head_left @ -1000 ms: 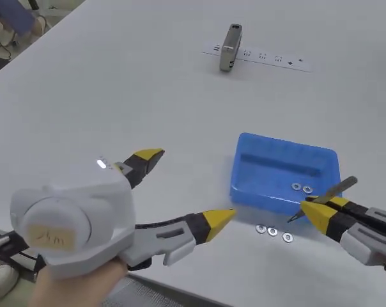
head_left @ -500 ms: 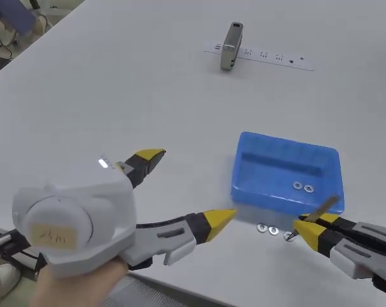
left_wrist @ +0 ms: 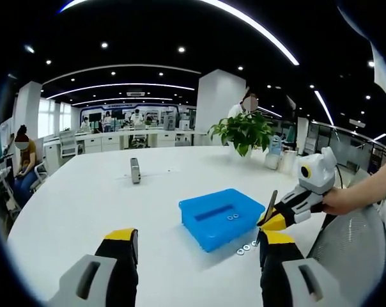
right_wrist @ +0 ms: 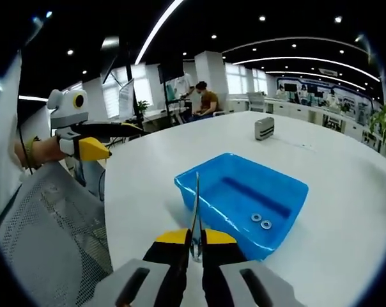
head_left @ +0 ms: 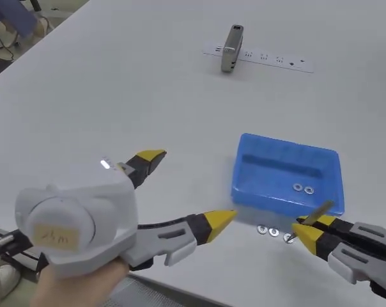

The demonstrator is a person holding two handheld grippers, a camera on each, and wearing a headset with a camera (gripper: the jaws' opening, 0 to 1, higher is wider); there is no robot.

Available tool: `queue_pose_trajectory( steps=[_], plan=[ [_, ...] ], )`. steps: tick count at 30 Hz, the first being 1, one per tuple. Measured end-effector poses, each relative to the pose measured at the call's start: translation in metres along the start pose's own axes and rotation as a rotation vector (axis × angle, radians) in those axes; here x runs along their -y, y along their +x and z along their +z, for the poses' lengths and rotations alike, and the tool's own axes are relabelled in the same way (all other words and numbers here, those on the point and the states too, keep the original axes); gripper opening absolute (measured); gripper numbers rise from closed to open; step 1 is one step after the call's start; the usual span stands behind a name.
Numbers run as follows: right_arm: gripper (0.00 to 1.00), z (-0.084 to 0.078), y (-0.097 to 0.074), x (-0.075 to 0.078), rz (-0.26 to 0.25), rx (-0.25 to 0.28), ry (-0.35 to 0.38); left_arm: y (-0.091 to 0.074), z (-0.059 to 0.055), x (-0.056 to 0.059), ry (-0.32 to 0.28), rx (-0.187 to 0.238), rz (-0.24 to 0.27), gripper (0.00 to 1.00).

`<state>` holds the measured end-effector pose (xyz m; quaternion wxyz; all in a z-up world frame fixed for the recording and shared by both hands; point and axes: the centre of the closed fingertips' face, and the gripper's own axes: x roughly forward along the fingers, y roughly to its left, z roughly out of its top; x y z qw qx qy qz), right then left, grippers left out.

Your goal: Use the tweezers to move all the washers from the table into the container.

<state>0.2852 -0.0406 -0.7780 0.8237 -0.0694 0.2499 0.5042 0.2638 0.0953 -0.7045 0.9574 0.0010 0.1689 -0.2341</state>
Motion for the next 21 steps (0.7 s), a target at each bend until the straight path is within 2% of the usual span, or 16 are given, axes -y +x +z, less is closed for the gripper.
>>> queue_pose_trajectory(
  steps=[9, 12, 14, 21],
  plan=[
    [0.05, -0.005, 0.002, -0.004, 0.014, -0.018, -0.026, 0.001, 0.0, 0.002, 0.004, -0.002, -0.004, 0.79],
    [0.05, -0.006, 0.002, -0.009, 0.028, -0.048, -0.101, 0.001, 0.0, 0.001, 0.004, -0.001, -0.004, 0.79],
    [0.05, -0.007, 0.002, -0.014, 0.043, -0.047, -0.107, 0.001, 0.0, 0.002, 0.003, -0.005, -0.007, 0.79],
    [0.03, -0.007, 0.001, -0.013, 0.033, -0.053, -0.159, 0.003, -0.004, 0.004, 0.009, -0.024, -0.02, 0.79]
  ],
)
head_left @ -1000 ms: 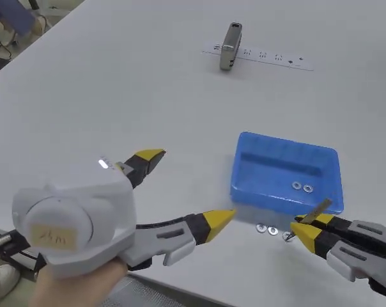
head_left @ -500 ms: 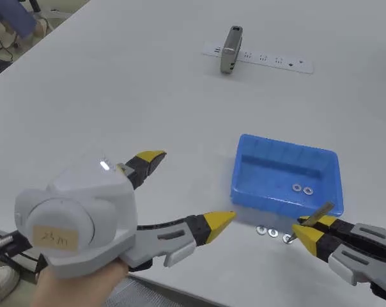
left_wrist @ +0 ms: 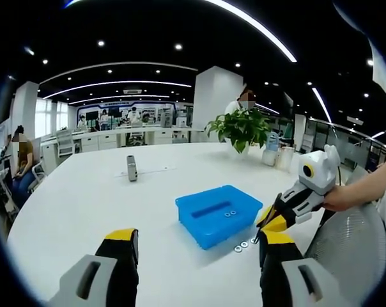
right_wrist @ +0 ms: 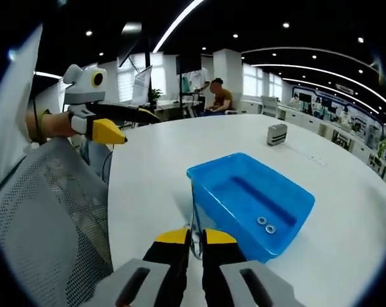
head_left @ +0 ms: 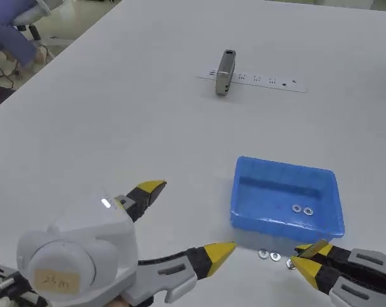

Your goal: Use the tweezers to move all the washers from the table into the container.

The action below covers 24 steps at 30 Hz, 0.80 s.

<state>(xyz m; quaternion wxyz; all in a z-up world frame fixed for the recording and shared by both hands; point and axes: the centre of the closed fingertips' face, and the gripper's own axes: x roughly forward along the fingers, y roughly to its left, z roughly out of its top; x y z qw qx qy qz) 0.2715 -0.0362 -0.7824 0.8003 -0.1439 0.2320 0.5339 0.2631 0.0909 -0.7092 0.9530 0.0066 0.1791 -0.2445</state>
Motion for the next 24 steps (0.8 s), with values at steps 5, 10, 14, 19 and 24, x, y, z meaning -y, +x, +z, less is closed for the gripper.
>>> queue_pose_trajectory(
  steps=[5, 10, 14, 19, 24],
  plan=[
    [0.03, 0.001, 0.0, 0.0, 0.001, 0.004, 0.006, 0.0, 0.002, 0.005, -0.003, 0.007, -0.019, 0.79],
    [0.03, 0.001, 0.0, -0.001, -0.003, 0.0, 0.01, -0.002, 0.006, 0.005, 0.004, 0.024, -0.014, 0.78],
    [0.03, 0.001, -0.001, 0.001, -0.007, 0.005, 0.034, -0.002, 0.006, 0.003, -0.007, 0.027, -0.01, 0.78],
    [0.03, 0.0, -0.002, 0.0, -0.004, -0.004, 0.039, -0.005, 0.008, -0.001, -0.012, 0.039, 0.014, 0.78],
    [0.03, 0.008, -0.003, -0.003, 0.009, 0.032, 0.085, -0.007, 0.011, -0.002, -0.012, 0.059, 0.025, 0.78]
  ],
)
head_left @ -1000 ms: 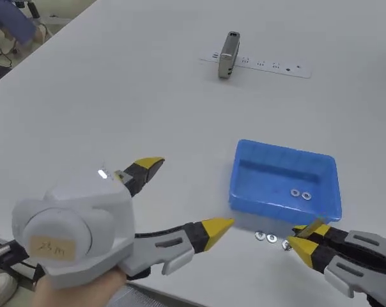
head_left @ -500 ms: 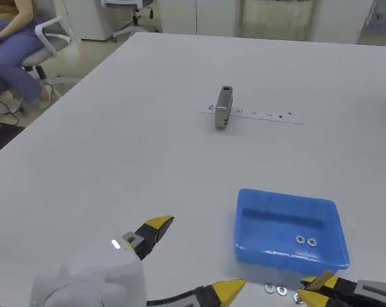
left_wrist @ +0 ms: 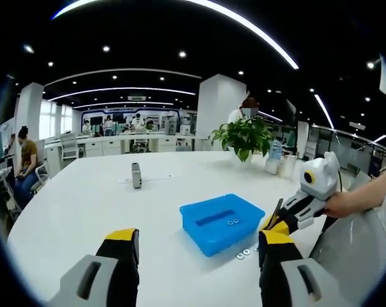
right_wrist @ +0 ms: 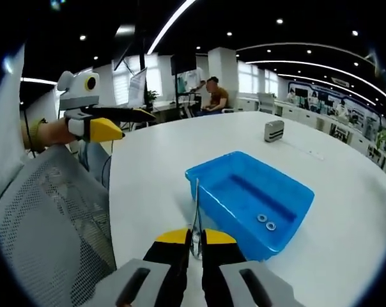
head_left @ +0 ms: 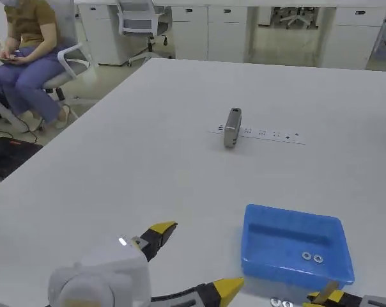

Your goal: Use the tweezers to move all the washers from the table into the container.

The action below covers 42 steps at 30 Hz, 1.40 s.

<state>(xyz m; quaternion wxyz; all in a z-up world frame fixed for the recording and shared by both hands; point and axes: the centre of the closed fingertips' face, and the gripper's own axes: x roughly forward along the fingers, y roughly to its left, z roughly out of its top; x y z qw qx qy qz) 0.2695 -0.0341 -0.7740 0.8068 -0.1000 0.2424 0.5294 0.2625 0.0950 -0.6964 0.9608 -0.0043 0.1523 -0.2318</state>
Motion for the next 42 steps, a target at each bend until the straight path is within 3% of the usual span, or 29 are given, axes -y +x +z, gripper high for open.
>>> queue_pose_trajectory(
  steps=[5, 9, 13, 18, 23, 29, 34, 36, 42],
  plan=[
    [0.03, 0.027, -0.005, 0.001, 0.011, 0.069, 0.016, -0.002, 0.001, -0.004, -0.018, 0.018, 0.011, 0.78],
    [0.03, 0.057, -0.01, 0.008, 0.014, 0.17, 0.063, -0.003, 0.0, -0.007, -0.029, 0.02, 0.025, 0.78],
    [0.03, 0.076, -0.014, 0.022, -0.007, 0.208, 0.088, -0.004, 0.001, -0.008, -0.032, 0.022, 0.03, 0.78],
    [0.03, 0.1, -0.008, 0.058, -0.065, 0.257, 0.115, -0.004, 0.001, -0.008, -0.029, 0.02, 0.031, 0.77],
    [0.03, 0.097, 0.011, 0.089, -0.119, 0.243, 0.209, -0.004, 0.002, -0.009, -0.037, 0.028, 0.027, 0.77],
    [0.03, 0.08, 0.031, 0.104, -0.138, 0.182, 0.251, -0.005, 0.003, -0.01, -0.042, 0.034, 0.03, 0.77],
    [0.03, 0.062, 0.039, 0.11, -0.146, 0.121, 0.257, -0.004, 0.002, -0.009, -0.045, 0.03, 0.025, 0.77],
    [0.03, 0.055, 0.043, 0.107, -0.14, 0.085, 0.239, -0.004, 0.003, -0.006, -0.043, 0.03, 0.019, 0.77],
    [0.03, 0.049, 0.053, 0.094, -0.1, 0.055, 0.197, -0.003, 0.0, -0.007, -0.049, 0.02, 0.013, 0.76]
  ],
)
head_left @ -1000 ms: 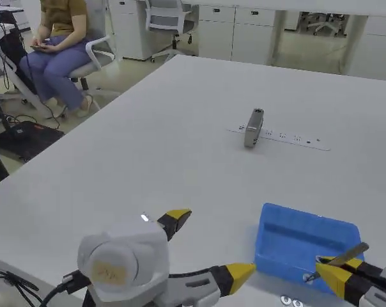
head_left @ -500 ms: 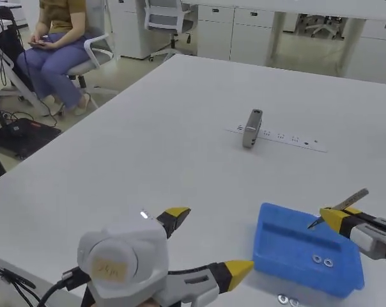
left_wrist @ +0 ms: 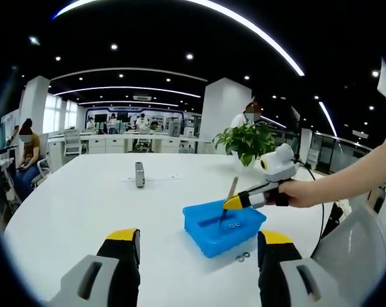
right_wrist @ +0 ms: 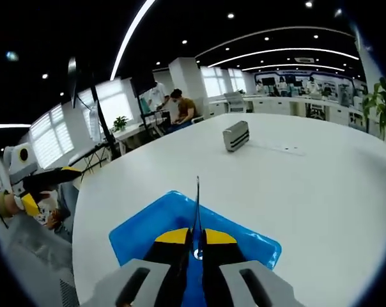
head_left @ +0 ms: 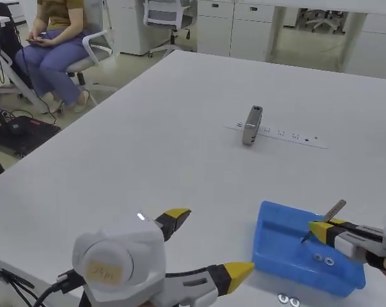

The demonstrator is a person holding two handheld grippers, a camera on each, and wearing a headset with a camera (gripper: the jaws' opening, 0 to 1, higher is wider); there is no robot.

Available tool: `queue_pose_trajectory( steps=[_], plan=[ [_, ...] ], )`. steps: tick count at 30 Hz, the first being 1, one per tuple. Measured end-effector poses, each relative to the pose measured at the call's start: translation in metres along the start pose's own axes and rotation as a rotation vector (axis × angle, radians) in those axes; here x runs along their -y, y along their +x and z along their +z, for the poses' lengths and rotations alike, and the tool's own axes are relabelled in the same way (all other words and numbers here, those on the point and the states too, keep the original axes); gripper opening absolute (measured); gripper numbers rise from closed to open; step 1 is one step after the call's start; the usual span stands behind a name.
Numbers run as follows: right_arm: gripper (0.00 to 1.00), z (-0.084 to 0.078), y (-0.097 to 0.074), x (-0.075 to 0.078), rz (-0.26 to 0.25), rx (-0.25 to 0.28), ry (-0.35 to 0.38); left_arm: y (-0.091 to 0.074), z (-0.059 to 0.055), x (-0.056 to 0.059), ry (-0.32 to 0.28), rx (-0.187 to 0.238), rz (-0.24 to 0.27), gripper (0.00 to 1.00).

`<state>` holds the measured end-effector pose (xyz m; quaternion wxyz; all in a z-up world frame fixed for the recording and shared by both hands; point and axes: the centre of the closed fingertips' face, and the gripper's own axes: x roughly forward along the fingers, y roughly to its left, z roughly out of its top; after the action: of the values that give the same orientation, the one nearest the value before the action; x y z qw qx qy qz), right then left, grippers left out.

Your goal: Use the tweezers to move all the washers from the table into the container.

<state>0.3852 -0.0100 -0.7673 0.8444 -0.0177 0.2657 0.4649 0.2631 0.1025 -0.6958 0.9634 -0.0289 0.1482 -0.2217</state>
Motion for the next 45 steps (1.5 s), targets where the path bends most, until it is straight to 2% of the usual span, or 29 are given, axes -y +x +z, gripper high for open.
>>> queue_pose_trajectory(
  steps=[4, 5, 6, 10, 15, 16, 17, 19, 21, 26, 28, 33, 38, 43, 45],
  plan=[
    [0.03, -0.01, 0.003, -0.004, 0.009, -0.046, -0.064, 0.0, -0.002, -0.002, 0.004, -0.008, 0.003, 0.76],
    [0.03, -0.005, 0.003, -0.004, 0.009, -0.018, -0.056, 0.0, -0.002, -0.002, 0.004, -0.008, 0.004, 0.76],
    [0.03, -0.007, 0.002, -0.002, 0.01, -0.031, -0.051, 0.0, -0.002, -0.002, 0.002, -0.007, 0.004, 0.76],
    [0.04, -0.006, 0.002, -0.002, 0.008, -0.022, -0.046, 0.001, -0.002, 0.0, -0.014, -0.009, -0.013, 0.76],
    [0.05, -0.007, -0.002, -0.001, 0.006, -0.012, -0.028, 0.003, -0.005, 0.004, 0.01, -0.027, -0.027, 0.76],
    [0.05, -0.006, -0.003, 0.0, 0.005, -0.003, -0.01, 0.003, -0.005, 0.005, 0.013, -0.028, -0.028, 0.76],
    [0.05, 0.0, -0.005, -0.001, 0.012, 0.036, 0.021, 0.003, -0.005, 0.005, 0.016, -0.027, -0.03, 0.76],
    [0.04, 0.006, -0.01, 0.0, 0.006, 0.073, 0.046, 0.003, -0.004, 0.005, 0.009, -0.023, -0.034, 0.76],
    [0.04, 0.01, -0.015, 0.001, -0.002, 0.093, 0.051, 0.003, -0.004, 0.006, 0.003, -0.017, -0.039, 0.76],
    [0.04, 0.028, -0.032, -0.004, 0.001, 0.184, 0.1, 0.003, -0.005, 0.008, 0.008, -0.024, -0.046, 0.76],
    [0.04, 0.036, -0.042, -0.006, 0.005, 0.242, 0.142, 0.003, -0.005, 0.008, 0.01, -0.024, -0.046, 0.76],
    [0.04, 0.047, -0.065, -0.013, -0.002, 0.293, 0.137, 0.004, -0.004, 0.009, 0.001, -0.021, -0.052, 0.76],
    [0.04, 0.056, -0.084, -0.024, 0.021, 0.359, 0.188, 0.004, -0.005, 0.009, 0.009, -0.022, -0.054, 0.76],
    [0.04, 0.049, -0.094, -0.036, 0.029, 0.361, 0.193, 0.003, -0.004, 0.01, 0.012, -0.017, -0.054, 0.76],
    [0.04, 0.041, -0.094, -0.039, 0.046, 0.359, 0.219, 0.003, -0.003, 0.01, 0.012, -0.015, -0.055, 0.76]
  ],
)
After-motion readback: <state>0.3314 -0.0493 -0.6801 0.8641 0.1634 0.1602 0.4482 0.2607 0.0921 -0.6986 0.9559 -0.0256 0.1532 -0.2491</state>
